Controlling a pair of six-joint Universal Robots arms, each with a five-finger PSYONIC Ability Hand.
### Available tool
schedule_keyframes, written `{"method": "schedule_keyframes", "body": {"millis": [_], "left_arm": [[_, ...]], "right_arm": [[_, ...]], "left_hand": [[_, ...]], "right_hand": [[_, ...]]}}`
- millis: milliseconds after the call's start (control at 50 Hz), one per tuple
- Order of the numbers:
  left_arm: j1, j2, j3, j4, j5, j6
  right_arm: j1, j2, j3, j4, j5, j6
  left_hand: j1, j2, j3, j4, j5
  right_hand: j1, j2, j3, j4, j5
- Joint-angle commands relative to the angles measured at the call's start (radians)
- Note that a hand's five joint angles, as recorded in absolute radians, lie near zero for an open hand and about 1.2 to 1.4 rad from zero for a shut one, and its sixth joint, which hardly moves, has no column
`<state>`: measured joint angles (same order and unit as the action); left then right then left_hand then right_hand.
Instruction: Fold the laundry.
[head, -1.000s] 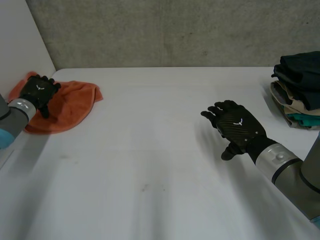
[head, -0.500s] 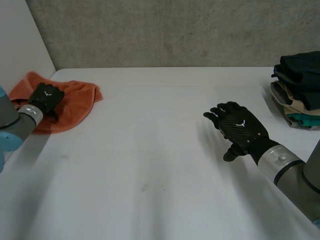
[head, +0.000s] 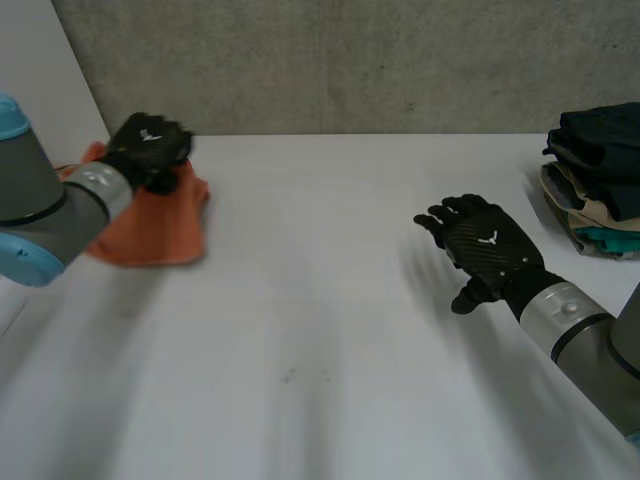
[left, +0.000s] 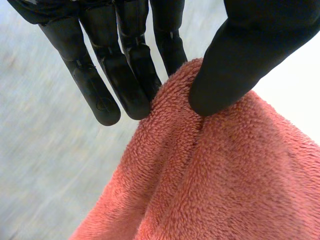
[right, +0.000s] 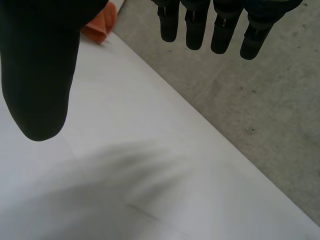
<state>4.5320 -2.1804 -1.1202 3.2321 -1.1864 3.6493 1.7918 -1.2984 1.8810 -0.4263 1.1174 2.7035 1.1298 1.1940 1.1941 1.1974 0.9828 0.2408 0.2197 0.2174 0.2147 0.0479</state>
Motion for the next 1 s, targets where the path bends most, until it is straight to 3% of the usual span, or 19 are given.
{"method": "schedule_keyframes", "body": {"millis": [20,120,200,260,280,340,380,420,540,660,720,820,900,1000], "left_arm": [[-0.283,0.229,-0.217,0.018,0.004,-0.231],[-0.491,0.242,-0.320,0.066,-0.001,-0.276],[-0.580,0.170,-0.340,0.127,-0.012,-0.275],[-0.596,0.113,-0.337,0.141,-0.013,-0.276],[-0.596,0.096,-0.328,0.138,-0.016,-0.276],[-0.594,0.102,-0.325,0.129,-0.033,-0.276],[-0.588,0.125,-0.326,0.118,-0.062,-0.279],[-0.571,0.158,-0.331,0.107,-0.085,-0.279],[-0.417,0.316,-0.372,0.048,-0.183,-0.282],[-0.328,0.367,-0.486,0.017,-0.199,-0.258],[-0.268,0.370,-0.546,0.014,-0.197,-0.189],[-0.151,0.361,-0.679,0.014,-0.188,0.058],[-0.113,0.350,-0.756,0.021,-0.183,0.226],[-0.045,0.300,-0.790,0.035,-0.085,0.307]], "right_arm": [[-0.015,-0.005,-0.025,0.008,0.103,0.002],[-0.015,-0.009,-0.031,0.009,0.154,0.002],[-0.020,-0.009,-0.039,0.009,0.159,0.002],[-0.023,-0.009,-0.048,0.017,0.160,0.002],[-0.023,-0.007,-0.049,0.021,0.160,0.002],[-0.023,-0.007,-0.057,0.047,0.159,0.002],[-0.023,-0.009,-0.068,0.063,0.159,0.004],[-0.022,-0.009,-0.088,0.093,0.157,0.002],[-0.016,-0.028,-0.177,0.274,0.147,-0.017],[-0.012,-0.071,-0.252,0.642,0.121,-0.131],[-0.019,-0.105,-0.228,0.713,0.090,-0.215],[-0.022,-0.119,-0.148,0.713,0.064,-0.324],[-0.020,-0.116,-0.079,0.678,0.039,-0.356],[-0.022,-0.110,-0.007,0.571,0.010,-0.356]], "left_hand": [[0.266,0.202,0.202,0.199,0.239],[0.266,0.202,0.202,0.199,0.239],[0.266,0.202,0.202,0.199,0.239],[-0.310,-0.374,-0.374,-0.377,-0.337],[-0.602,-0.666,-0.666,-0.670,-0.630],[-0.851,-0.915,-0.915,-0.919,-0.879],[-0.902,-0.966,-0.966,-0.969,-0.929],[-0.902,-0.966,-0.966,-0.969,-0.929],[-0.896,-0.960,-0.960,-0.963,-0.923],[-0.866,-0.931,-0.931,-0.934,-0.894],[-0.855,-0.919,-0.919,-0.922,-0.882],[-0.834,-0.898,-0.898,-0.902,-0.862],[-0.761,-0.825,-0.825,-0.828,-0.788],[-0.728,-0.793,-0.793,-0.796,-0.756]], "right_hand": [[-0.066,-0.045,-0.043,-0.040,-0.048],[-0.066,-0.045,-0.043,-0.040,-0.048],[-0.066,-0.045,-0.043,-0.040,-0.048],[-0.066,-0.045,-0.043,-0.040,-0.048],[-0.066,-0.045,-0.043,-0.040,-0.048],[-0.066,-0.045,-0.043,-0.040,-0.048],[-0.066,-0.045,-0.043,-0.040,-0.048],[-0.066,-0.045,-0.043,-0.040,-0.048],[-0.066,-0.045,-0.043,-0.040,-0.048],[-0.066,-0.045,-0.043,-0.040,-0.048],[-0.066,-0.045,-0.043,-0.040,-0.048],[-0.066,-0.045,-0.043,-0.040,-0.048],[-0.066,-0.045,-0.043,-0.040,-0.048],[-0.066,-0.045,-0.043,-0.040,-0.048]]}}
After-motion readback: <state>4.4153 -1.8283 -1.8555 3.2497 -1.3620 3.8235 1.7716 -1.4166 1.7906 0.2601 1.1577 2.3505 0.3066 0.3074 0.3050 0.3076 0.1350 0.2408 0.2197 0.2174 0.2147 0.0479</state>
